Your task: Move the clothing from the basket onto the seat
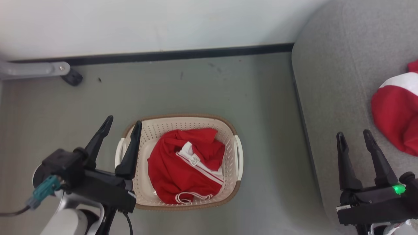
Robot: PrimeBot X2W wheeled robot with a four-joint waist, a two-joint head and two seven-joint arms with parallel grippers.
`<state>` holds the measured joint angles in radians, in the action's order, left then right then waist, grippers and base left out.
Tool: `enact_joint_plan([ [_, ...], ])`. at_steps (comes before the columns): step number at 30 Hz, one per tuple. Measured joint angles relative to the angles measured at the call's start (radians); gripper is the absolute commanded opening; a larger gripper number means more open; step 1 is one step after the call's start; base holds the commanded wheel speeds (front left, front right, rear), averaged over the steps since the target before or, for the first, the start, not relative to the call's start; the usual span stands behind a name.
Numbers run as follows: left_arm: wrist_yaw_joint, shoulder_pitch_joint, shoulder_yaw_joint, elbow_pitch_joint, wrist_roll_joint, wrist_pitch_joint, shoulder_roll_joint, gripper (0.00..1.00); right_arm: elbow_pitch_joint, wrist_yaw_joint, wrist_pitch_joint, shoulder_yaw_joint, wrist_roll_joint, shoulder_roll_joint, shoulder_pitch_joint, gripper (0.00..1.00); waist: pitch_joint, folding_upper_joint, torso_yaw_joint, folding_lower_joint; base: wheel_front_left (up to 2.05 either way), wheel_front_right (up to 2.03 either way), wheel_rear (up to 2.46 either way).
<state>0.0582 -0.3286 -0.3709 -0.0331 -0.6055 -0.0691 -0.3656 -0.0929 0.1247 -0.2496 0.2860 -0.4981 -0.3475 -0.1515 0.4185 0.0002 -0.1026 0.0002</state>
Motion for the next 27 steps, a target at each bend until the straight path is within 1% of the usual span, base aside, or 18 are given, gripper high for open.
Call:
enact_joint_plan([
  [6, -0.025, -0.085, -0.025, 0.104, 0.000, 0.053, 0.007, 1.00, -0.017, 0.000, 0.000, -0.005, 0.012, 0.021, -0.033, 1.00, 0.082, 0.0000, -0.015, 0.0000, 0.00, 0.00, 0.00],
  [11, -0.042, -0.149, -0.044, 0.187, 0.001, 0.086, 0.025, 1.00, -0.025, 0.000, 0.000, -0.005, 0.028, 0.044, -0.060, 1.00, 0.147, 0.0000, -0.031, 0.0000, 0.00, 0.00, 0.00],
  [17, -0.051, -0.202, -0.060, 0.309, 0.004, 0.122, 0.030, 1.00, -0.032, 0.000, -0.007, -0.001, 0.051, 0.072, -0.085, 1.00, 0.218, 0.0001, -0.057, 0.0000, 0.00, 0.00, 0.00],
  [19, -0.058, -0.220, -0.068, 0.346, 0.008, 0.133, 0.041, 1.00, -0.036, 0.000, -0.007, -0.003, 0.055, 0.077, -0.088, 1.00, 0.239, 0.0001, -0.068, 0.0000, 0.00, 0.00, 0.00],
  [23, -0.059, -0.277, -0.089, 0.416, 0.012, 0.157, 0.068, 1.00, -0.037, 0.000, -0.007, -0.010, 0.059, 0.087, -0.093, 1.00, 0.280, 0.0001, -0.088, -0.0001, 0.00, 0.00, 0.00],
  [27, -0.066, -0.306, -0.095, 0.466, 0.019, 0.174, 0.074, 1.00, -0.040, 0.000, -0.007, -0.008, 0.064, 0.101, -0.108, 1.00, 0.307, 0.0001, -0.103, 0.0000, 0.00, 0.00, 0.00],
])
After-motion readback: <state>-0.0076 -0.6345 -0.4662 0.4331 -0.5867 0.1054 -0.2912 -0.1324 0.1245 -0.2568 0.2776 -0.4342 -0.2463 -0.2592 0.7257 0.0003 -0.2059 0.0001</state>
